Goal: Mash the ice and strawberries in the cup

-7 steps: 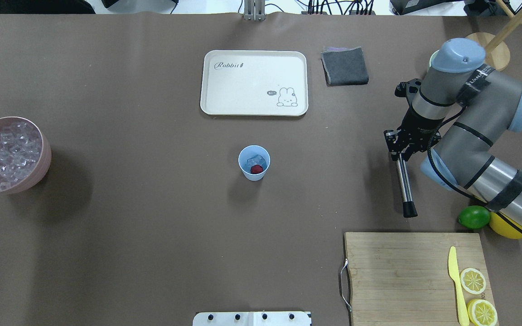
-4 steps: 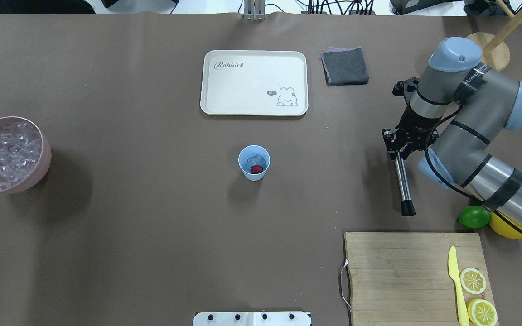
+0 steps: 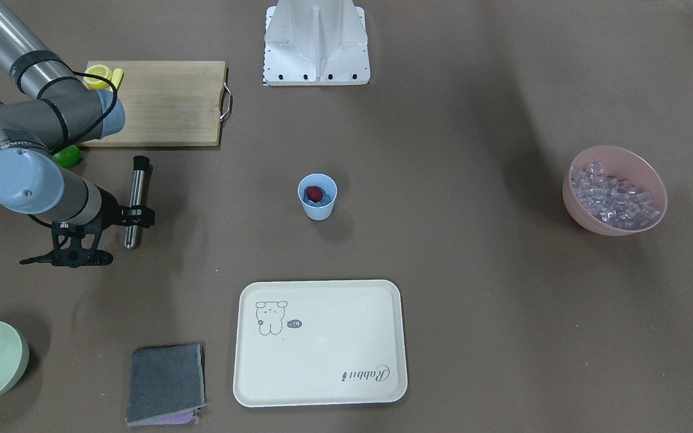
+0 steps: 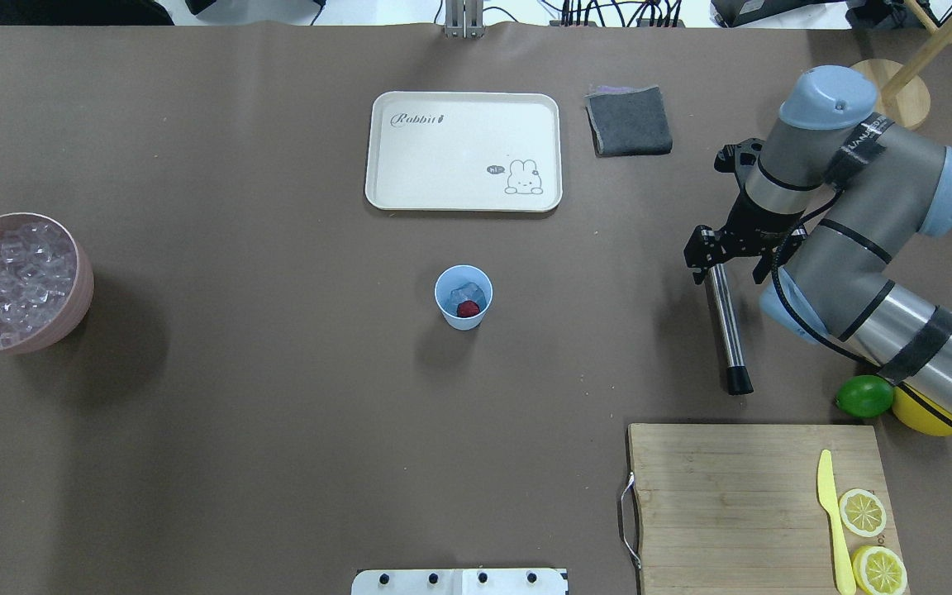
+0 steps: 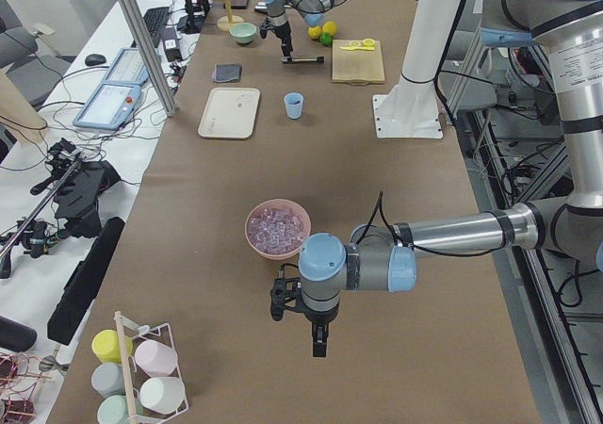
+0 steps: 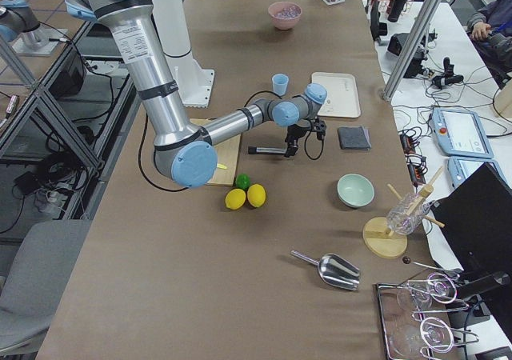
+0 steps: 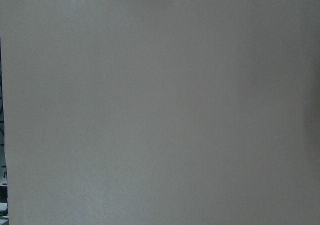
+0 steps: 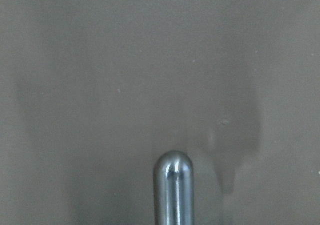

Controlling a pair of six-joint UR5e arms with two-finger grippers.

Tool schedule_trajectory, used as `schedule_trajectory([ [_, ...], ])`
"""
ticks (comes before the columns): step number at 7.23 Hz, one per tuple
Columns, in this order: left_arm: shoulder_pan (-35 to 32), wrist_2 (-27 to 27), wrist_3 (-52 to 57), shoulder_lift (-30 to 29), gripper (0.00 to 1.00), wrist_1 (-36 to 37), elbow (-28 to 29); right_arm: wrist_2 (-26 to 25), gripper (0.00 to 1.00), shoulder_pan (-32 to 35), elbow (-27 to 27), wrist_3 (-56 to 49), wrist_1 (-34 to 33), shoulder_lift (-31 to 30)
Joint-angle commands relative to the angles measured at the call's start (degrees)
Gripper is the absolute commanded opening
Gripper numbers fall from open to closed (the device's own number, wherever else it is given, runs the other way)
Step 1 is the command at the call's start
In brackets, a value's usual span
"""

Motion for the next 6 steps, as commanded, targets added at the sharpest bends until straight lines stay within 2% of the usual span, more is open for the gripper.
schedule_trajectory([
  [1, 0.0, 0.0, 0.0, 0.7, 0.99, -0.8, 0.0, -0.1, 1.0, 0.2, 0.7, 0.0, 0.0, 0.0],
  [4, 0.0, -0.5, -0.5, 0.5, 0.99, -0.6, -0.4, -0.2, 1.0, 3.2, 1.5, -0.3, -0.1, 2.0],
  [5, 0.0, -0.8, -5.2, -0.2, 0.99, -0.2, -1.0, -0.2, 1.0, 5.5, 2.8, -2.9, -0.2, 2.0],
  [6, 0.2, -3.9, -12.1, -0.3, 0.99, 0.0, -2.8, -0.2, 1.0, 8.2, 4.9, -3.7, -0.3, 1.2],
])
